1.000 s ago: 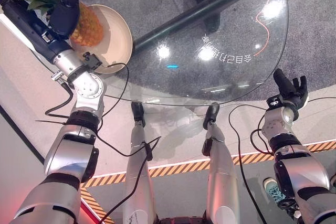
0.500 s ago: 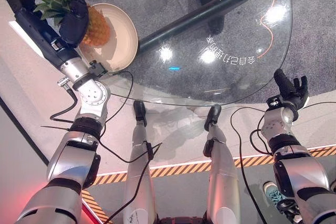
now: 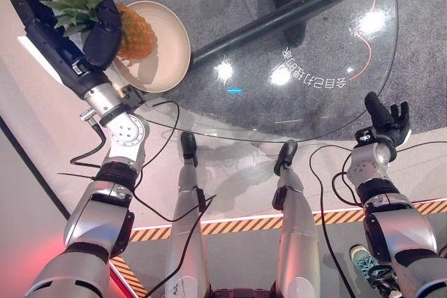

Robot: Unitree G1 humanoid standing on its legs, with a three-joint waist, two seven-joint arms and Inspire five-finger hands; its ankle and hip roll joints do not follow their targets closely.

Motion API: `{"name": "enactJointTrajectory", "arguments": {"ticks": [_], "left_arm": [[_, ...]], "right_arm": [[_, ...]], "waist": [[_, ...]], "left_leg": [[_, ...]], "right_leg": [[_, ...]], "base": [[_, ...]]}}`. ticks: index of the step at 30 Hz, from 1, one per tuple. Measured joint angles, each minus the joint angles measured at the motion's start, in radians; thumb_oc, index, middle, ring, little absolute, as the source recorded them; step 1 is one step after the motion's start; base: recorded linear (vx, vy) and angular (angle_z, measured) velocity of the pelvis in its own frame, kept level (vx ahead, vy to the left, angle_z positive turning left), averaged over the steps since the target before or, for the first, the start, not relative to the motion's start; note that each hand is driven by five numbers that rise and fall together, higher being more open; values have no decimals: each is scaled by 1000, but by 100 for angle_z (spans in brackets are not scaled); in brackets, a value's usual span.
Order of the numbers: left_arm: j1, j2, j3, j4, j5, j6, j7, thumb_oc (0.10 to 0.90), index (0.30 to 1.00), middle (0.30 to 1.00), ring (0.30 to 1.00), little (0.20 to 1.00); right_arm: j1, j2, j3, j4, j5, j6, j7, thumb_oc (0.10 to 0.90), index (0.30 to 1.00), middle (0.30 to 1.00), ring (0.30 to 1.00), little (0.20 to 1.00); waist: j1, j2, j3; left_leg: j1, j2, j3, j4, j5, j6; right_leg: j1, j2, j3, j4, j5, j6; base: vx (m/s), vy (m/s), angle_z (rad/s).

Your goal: Pick up the fruit to the plate

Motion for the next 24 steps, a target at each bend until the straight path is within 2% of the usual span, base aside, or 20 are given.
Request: {"name": "enactJointTrajectory", "arguments": {"ticks": [7, 15, 24], "left_arm": [[19, -1, 3, -44, -3, -2, -32, 800, 900, 900, 900, 900], [51, -3, 5, -80, -111, -12, -193, 800, 900, 900, 900, 900], [78, -10, 8, -123, -161, -12, -279, 800, 900, 900, 900, 900]], "right_arm": [[12, 0, -7, -3, 0, 0, -1, 800, 900, 900, 900, 900], [12, 0, -27, -3, -1, 0, -2, 800, 900, 900, 900, 900], [17, 0, -36, -7, -1, 0, -2, 800, 900, 900, 900, 900]], "waist": [[10, 0, 0], [21, 0, 0], [24, 1, 0]], "left_leg": [[0, -1, 0, 0, 0, 0], [0, -3, -5, 2, 1, 1], [0, -7, -15, 3, 3, 4]], "right_leg": [[0, -1, 0, 0, 0, 1], [3, -3, -4, 3, -1, 1], [13, -9, -18, 3, -2, 1]], "base": [[0, 0, 0], [1, 0, 0], [0, -2, 3]]}}
